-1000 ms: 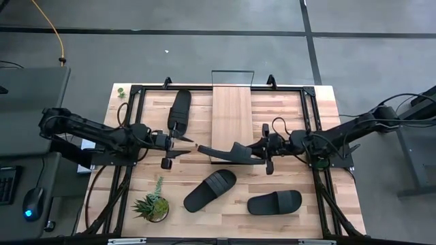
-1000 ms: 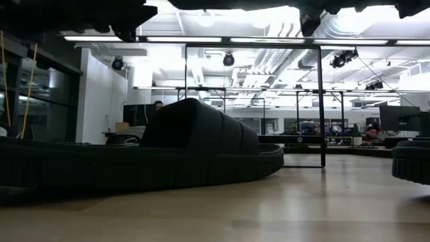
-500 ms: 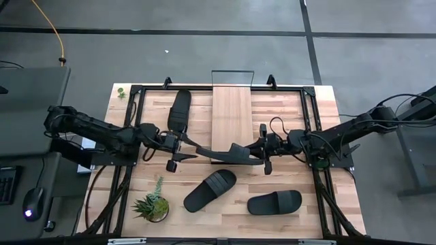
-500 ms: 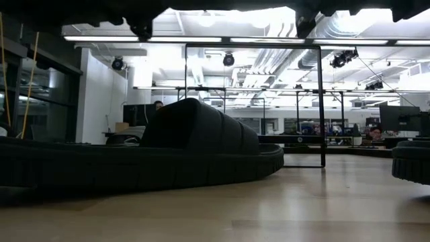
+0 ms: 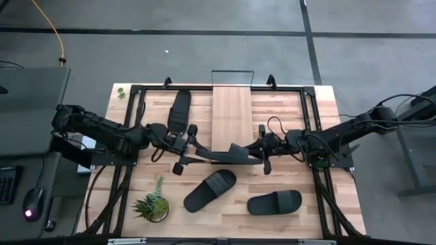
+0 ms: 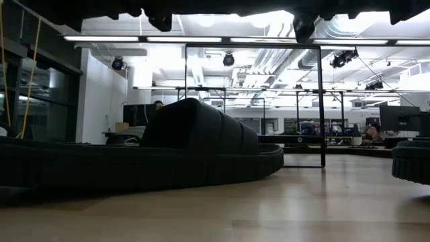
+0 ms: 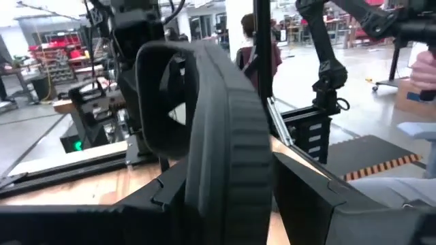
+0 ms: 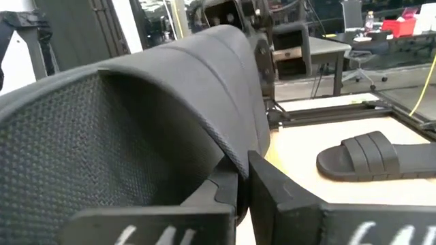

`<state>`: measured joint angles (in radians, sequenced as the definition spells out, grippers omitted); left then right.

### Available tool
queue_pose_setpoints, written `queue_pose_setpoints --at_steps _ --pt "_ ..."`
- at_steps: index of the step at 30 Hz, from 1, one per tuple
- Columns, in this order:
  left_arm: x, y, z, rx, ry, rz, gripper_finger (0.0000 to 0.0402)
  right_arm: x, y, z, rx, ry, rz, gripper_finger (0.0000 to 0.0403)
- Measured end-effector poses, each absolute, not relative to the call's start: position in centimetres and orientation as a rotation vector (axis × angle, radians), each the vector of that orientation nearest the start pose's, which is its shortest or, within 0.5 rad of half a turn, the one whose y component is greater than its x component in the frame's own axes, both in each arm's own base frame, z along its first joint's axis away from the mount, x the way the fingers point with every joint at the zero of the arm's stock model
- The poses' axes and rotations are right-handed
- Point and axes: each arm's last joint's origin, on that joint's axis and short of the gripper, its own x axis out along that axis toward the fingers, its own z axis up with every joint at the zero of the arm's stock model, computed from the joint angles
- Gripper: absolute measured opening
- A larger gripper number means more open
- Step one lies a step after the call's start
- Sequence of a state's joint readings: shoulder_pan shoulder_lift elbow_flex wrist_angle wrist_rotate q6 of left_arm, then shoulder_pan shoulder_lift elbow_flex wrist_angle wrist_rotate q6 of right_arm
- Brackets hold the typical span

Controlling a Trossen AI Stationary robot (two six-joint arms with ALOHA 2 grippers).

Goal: Pick and place slides into the shelf
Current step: Put the top right black slide on the shelf

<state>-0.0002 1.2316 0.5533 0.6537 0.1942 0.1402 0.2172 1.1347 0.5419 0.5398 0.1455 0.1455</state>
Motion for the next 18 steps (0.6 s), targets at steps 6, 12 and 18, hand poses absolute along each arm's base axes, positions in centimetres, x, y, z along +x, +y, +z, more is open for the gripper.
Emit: queue_pose_setpoints --at_steps 6,12,18 --pt "25.68 -0.55 24.24 0.148 0.017 -0.193 0.0166 23.67 4.77 24.94 0.145 0.069 0.065 0.0" --pt "25.69 -0.53 24.22 0.2 0.013 -0.185 0.0154 23.67 4.76 24.95 0.145 0.068 0.065 0.0" --pt "25.69 -0.53 24.22 0.241 0.01 -0.186 0.0071 23.67 4.75 24.99 0.146 0.064 0.063 0.0"
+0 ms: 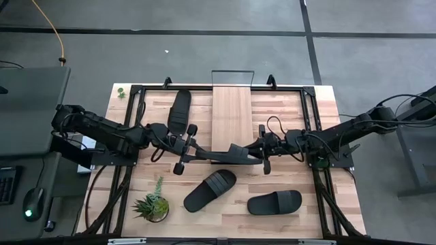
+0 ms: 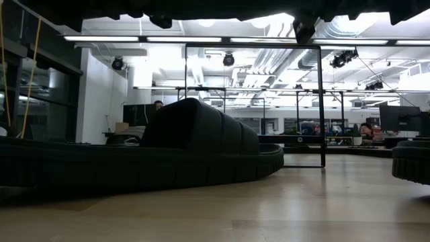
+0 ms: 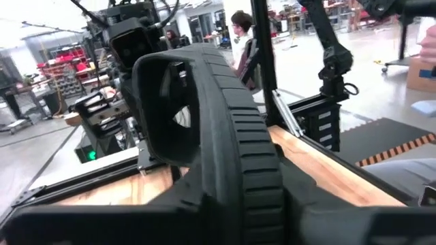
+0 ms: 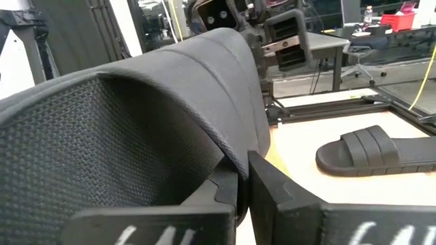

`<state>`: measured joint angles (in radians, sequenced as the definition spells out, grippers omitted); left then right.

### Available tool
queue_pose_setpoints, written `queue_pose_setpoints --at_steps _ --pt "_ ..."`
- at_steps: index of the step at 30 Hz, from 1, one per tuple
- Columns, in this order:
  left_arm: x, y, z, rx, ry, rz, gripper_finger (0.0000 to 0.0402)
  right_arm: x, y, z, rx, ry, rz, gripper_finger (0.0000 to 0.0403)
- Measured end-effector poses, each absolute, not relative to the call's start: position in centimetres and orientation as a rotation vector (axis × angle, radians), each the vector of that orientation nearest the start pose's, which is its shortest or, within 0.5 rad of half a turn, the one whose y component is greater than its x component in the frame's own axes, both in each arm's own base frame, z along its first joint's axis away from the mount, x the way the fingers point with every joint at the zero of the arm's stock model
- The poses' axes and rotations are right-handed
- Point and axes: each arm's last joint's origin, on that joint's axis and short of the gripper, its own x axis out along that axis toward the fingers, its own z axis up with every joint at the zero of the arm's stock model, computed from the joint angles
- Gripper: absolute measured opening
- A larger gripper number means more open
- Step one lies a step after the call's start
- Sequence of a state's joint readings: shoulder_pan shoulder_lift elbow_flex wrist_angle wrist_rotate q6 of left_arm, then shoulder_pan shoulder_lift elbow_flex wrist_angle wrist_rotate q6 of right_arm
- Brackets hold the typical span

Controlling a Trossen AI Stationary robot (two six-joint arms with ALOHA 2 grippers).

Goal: Pick and place slides into the shelf
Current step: Put the top right black slide on the shelf

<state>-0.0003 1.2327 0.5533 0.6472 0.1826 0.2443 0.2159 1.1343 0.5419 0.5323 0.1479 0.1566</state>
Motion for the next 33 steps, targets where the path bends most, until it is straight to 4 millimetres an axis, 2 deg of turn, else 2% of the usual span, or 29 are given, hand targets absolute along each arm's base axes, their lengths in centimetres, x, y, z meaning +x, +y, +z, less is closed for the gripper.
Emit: queue_pose_setpoints --at_steps 2,10,14,24,29,33 --pt "25.7 -0.5 24.2 0.247 0.01 -0.183 0.0045 23.7 4.8 25.0 0.146 0.064 0.065 0.0" --pt "25.7 -0.5 24.2 0.258 0.011 -0.176 0.0044 23.7 4.8 25.0 0.146 0.06 0.065 0.0" --pt "25.7 -0.4 23.8 0.329 0.05 -0.151 0.0055 23.7 4.7 25.0 0.142 0.063 0.062 0.0007" --pt "25.4 -0.3 23.7 0.409 0.094 -0.118 0.0045 23.7 4.6 24.8 0.159 0.082 0.025 0.0091" --pt "24.4 -0.1 23.9 0.429 0.169 -0.078 0.0045 23.6 4.5 24.7 0.16 0.091 -0.009 0.0126" --pt "23.1 0.0 24.6 0.439 0.21 -0.029 0.0045 23.4 4.4 24.7 0.166 0.102 -0.057 0.0138"
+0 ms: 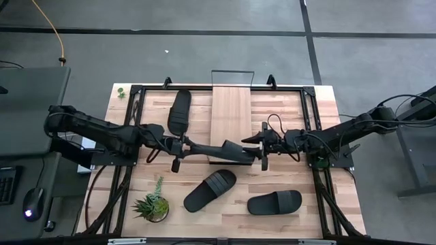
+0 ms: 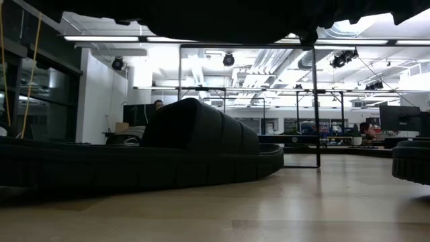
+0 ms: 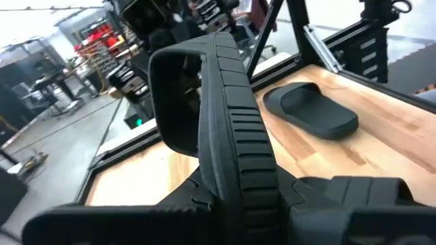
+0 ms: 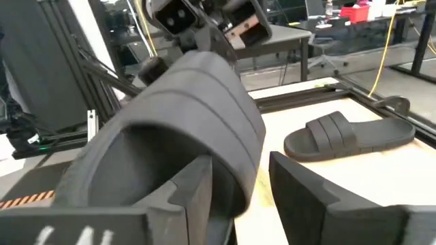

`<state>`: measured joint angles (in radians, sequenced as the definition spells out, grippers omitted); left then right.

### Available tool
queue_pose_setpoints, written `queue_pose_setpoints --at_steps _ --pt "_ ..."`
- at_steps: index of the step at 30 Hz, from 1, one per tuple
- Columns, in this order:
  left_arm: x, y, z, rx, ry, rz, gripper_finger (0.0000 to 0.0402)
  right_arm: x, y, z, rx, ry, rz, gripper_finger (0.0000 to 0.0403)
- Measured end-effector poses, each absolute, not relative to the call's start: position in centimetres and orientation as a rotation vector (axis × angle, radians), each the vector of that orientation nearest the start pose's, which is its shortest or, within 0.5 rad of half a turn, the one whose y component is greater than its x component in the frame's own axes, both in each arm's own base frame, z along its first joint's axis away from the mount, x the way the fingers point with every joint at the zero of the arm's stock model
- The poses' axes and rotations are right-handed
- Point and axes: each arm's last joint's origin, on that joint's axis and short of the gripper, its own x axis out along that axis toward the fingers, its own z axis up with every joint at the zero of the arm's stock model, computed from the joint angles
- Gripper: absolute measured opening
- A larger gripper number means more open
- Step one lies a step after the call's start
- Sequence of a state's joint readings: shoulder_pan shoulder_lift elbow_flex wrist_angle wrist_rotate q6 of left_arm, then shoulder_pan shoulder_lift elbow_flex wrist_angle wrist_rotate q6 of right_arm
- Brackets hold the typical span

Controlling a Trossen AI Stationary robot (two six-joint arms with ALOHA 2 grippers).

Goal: Pick and place slides into the shelf
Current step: Put the top right black slide on the shelf

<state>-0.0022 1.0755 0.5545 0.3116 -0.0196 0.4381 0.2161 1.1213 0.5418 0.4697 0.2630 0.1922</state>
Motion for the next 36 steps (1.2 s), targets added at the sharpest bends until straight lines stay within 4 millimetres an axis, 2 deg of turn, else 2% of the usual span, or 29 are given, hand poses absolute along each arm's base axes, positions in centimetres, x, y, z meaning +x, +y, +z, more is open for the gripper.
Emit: queue_pose_setpoints --at_steps 5,12,24,29,33,36 --pt "22.0 -0.3 25.4 0.446 0.21 -0.001 0.0044 23.4 4.3 24.6 0.178 0.111 -0.074 0.014" --pt "21.6 -1.4 26.2 0.583 0.22 0.124 0.0044 23.4 4.3 24.5 0.217 0.113 -0.095 0.014" --pt "22.0 -1.4 26.6 0.957 0.252 0.191 0.0044 23.4 4.3 24.5 0.222 0.112 -0.092 0.014" --pt "21.9 0.0 26.6 1.066 0.338 0.293 0.0044 23.2 4.2 24.9 0.236 0.096 -0.094 0.014" --pt "21.8 2.1 26.7 1.046 0.398 0.393 0.0044 22.3 4.1 25.5 0.237 0.098 -0.101 0.014" --pt "21.7 3.4 26.5 1.03 0.405 0.388 0.0044 21.7 3.8 26.0 0.243 0.086 -0.119 0.014"
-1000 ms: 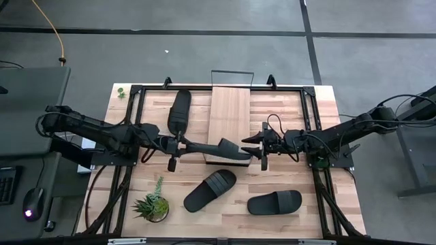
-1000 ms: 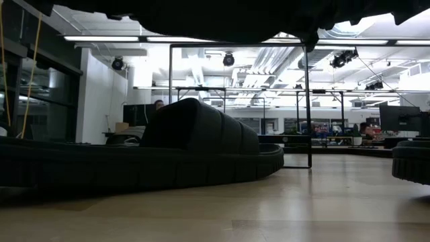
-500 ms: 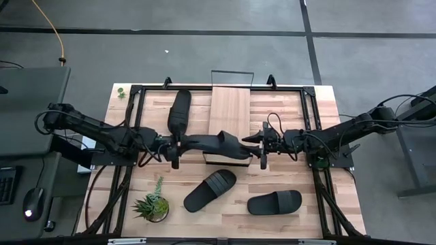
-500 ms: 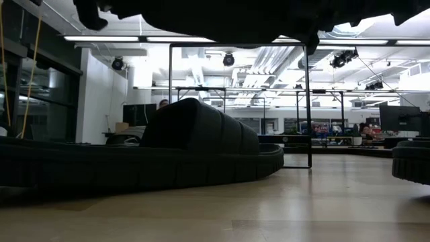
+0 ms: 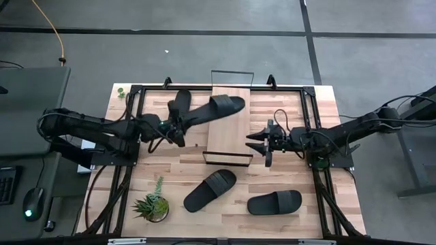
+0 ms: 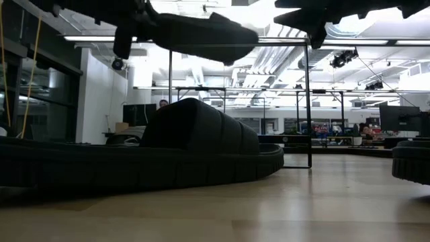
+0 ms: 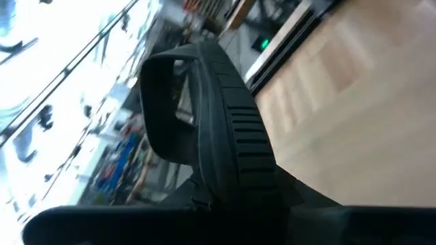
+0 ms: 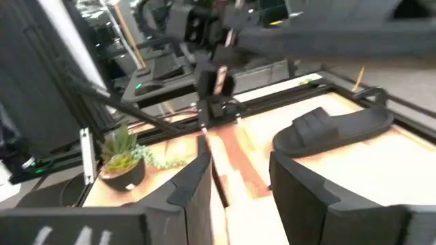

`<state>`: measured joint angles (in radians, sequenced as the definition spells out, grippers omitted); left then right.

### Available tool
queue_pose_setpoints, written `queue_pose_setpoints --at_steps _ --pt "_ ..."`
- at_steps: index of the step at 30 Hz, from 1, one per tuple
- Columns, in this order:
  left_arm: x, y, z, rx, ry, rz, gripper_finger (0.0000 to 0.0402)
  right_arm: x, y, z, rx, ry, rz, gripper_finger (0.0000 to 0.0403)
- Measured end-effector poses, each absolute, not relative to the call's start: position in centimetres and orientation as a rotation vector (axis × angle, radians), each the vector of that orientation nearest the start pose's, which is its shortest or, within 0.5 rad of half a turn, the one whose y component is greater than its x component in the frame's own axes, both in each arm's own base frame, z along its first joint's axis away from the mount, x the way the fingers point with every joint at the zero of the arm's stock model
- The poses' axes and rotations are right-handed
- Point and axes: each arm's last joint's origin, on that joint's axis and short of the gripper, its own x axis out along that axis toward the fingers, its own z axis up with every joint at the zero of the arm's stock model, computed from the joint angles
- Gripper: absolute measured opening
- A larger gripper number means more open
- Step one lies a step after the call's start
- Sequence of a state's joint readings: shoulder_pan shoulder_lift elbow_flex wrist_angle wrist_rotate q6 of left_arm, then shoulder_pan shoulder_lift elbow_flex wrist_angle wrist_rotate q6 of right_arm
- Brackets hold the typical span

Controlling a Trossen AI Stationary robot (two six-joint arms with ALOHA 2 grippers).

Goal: Pick and place slides into the shelf
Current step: Put the top right black slide on the shelf

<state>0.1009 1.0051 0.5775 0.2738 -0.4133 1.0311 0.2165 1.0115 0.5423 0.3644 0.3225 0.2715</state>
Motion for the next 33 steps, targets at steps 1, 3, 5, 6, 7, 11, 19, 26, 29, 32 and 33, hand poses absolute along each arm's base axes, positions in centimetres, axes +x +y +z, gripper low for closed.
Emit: queue_pose_setpoints --at_steps 1,3,5,6,7,11,19,26,29,32,33 --pt "21.7 3.8 26.5 1.016 0.392 0.368 0.0044 21.6 3.8 26.1 0.24 0.082 -0.121 0.014" --pt "21.5 4.9 26.5 0.987 0.365 0.332 0.0044 21.4 3.7 26.4 0.24 0.067 -0.127 0.014" --pt "21.4 5.8 26.5 0.972 0.347 0.304 0.0044 21.3 3.7 26.5 0.239 0.064 -0.126 0.014" --pt "21.3 6.2 26.5 0.968 0.342 0.3 0.0044 21.3 3.7 26.4 0.238 0.068 -0.125 0.014" --pt "21.3 6.7 26.5 0.97 0.337 0.296 0.0044 21.3 3.7 26.4 0.238 0.07 -0.122 0.014" --pt "21.1 8.6 26.0 0.996 0.327 0.239 0.0044 21.3 3.8 26.4 0.236 0.076 -0.117 0.014" --pt "21.3 13.8 24.2 1.042 0.273 0.207 0.0044 21.3 3.8 26.4 0.237 0.074 -0.118 0.014" --pt "21.7 16.2 21.9 1.185 0.318 0.157 0.0044 21.3 3.8 26.4 0.236 0.075 -0.119 0.014" --pt "21.8 16.9 21.1 1.194 0.334 0.147 0.0046 21.3 3.8 26.3 0.235 0.08 -0.12 0.014" --pt "22.0 17.4 20.5 1.266 0.345 0.148 0.0043 21.3 3.8 26.3 0.235 0.08 -0.12 0.014" --pt "22.0 17.7 20.5 1.279 0.34 0.169 0.0043 21.3 3.8 26.3 0.235 0.08 -0.12 0.014"
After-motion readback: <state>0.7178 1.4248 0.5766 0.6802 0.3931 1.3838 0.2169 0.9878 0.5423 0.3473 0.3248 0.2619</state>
